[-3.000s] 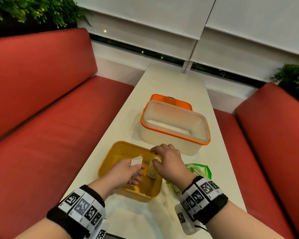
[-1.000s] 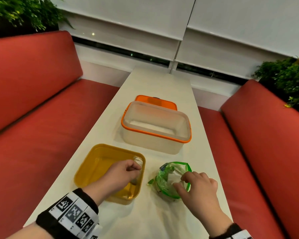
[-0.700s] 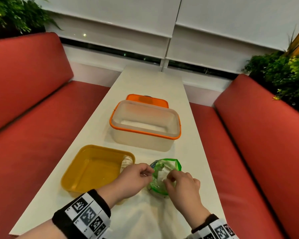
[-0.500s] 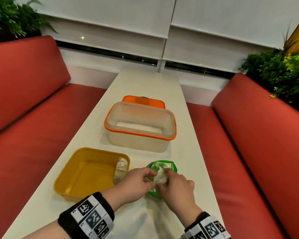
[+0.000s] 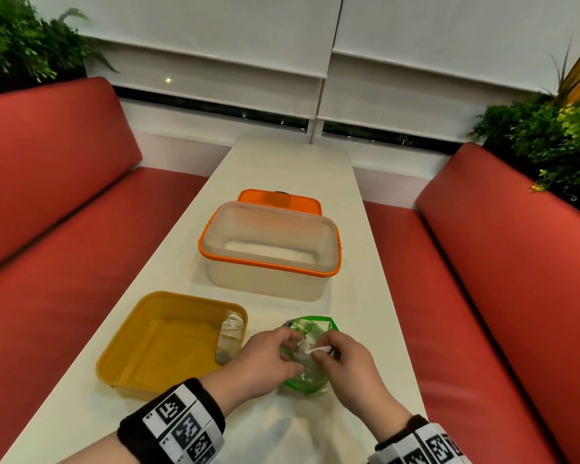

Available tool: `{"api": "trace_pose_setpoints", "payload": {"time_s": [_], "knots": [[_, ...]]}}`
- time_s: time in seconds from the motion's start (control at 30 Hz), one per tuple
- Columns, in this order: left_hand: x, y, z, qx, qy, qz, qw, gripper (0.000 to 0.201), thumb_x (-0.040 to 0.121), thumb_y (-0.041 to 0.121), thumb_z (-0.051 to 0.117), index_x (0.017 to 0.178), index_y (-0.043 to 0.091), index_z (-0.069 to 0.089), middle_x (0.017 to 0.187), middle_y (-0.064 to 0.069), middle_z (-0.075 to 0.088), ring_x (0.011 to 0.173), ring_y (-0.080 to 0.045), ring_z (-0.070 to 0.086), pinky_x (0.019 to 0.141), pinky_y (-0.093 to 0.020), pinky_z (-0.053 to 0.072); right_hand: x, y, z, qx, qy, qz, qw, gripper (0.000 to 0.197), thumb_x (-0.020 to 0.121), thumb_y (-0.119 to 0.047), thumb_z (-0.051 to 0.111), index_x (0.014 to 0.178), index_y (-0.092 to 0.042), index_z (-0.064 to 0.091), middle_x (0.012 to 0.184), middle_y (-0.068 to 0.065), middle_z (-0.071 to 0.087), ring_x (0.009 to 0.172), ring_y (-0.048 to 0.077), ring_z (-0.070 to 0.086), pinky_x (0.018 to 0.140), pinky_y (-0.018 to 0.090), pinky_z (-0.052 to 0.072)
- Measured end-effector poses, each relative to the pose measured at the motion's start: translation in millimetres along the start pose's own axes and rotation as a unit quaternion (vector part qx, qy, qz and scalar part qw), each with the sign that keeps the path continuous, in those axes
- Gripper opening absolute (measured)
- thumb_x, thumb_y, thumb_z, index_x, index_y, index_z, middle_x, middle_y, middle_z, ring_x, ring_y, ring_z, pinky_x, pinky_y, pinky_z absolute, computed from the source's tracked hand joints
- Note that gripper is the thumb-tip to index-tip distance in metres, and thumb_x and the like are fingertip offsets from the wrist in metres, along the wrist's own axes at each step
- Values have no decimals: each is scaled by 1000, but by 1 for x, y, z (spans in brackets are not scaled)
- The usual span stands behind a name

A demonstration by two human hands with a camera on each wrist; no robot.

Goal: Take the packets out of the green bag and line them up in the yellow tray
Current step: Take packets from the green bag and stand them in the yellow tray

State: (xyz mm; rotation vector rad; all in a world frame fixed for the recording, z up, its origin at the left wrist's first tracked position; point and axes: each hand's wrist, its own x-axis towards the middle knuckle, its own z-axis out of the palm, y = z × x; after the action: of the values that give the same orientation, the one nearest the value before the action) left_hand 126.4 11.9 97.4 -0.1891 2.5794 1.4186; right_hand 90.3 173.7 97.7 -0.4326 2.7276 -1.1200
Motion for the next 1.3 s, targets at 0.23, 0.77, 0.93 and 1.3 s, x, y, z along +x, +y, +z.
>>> {"api": "trace_pose_setpoints", "payload": {"time_s": [0.23,0.77,0.93,1.3], "knots": [[8,13,7,-32,11,22,999,46,74,20,75,111,32,51,92,10,57,79,-8,58,77,-21,50,8,1,-6,91,-5,-4,996,18,83,-10,63,74,-26,58,65,-10,58,63,2,50,57,15,37],[21,3,9,-104,47,-7,993,6,85,22,66,85,24,61,80,4,60,74,-11,54,70,-25,46,4,4,-28,139,25,6,990,18,74,-5,69,79,-21,61,68,-4,61,59,6,53,58,16,43],[24,3,8,-161,49,-33,985,11,91,21,59,80,17,59,83,-4,65,75,-16,60,75,-36,54,6,0,-38,135,43,0,990,13,76,-8,66,71,-19,64,70,3,68,66,14,61,63,26,47],[20,13,2,-324,45,-58,943,9,97,8,48,97,14,55,97,-16,65,77,-23,68,72,-36,58,-3,-36,-68,116,-100,-50,987,25,81,-7,70,67,-27,69,65,-7,61,55,1,47,57,13,38]]}}
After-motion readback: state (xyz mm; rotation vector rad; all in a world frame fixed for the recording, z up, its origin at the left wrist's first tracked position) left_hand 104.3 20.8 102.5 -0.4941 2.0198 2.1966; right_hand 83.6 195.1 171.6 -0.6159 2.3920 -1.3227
